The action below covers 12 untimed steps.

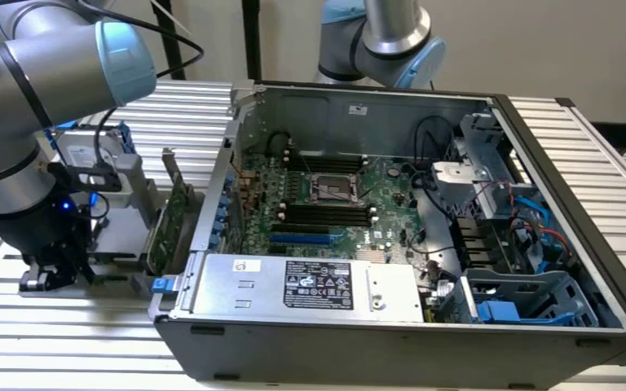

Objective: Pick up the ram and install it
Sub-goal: 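Pick up the ram and move it above insertion slot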

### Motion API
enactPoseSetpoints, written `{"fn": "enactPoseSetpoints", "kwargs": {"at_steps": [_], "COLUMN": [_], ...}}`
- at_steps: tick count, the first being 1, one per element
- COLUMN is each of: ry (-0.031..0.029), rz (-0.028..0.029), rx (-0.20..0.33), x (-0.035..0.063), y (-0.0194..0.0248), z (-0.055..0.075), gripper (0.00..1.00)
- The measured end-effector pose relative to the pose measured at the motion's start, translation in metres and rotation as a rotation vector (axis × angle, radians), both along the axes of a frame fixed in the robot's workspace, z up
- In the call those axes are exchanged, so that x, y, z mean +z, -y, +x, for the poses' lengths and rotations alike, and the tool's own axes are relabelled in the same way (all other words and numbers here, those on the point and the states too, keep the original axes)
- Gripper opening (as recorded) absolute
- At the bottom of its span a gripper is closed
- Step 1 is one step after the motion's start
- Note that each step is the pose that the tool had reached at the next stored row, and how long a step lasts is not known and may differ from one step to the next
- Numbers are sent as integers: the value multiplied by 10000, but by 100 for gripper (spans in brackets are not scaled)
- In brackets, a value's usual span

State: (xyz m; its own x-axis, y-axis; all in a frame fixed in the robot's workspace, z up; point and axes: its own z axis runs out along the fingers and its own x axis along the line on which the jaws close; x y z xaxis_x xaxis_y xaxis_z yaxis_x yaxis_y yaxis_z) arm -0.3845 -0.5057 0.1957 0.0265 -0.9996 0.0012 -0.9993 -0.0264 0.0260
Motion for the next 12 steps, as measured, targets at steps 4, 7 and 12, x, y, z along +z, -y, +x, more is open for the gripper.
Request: {"fn": "enactPoseSetpoints", "kwargs": {"at_steps": [4,7,12], "ry": [0,-1,-1], "rz": [0,-1,-1], "rx": [-6,-6,-7], "x": [0,7,136], "y": [0,1,0], "z": [0,0,0], "gripper": [0,0,0]}}
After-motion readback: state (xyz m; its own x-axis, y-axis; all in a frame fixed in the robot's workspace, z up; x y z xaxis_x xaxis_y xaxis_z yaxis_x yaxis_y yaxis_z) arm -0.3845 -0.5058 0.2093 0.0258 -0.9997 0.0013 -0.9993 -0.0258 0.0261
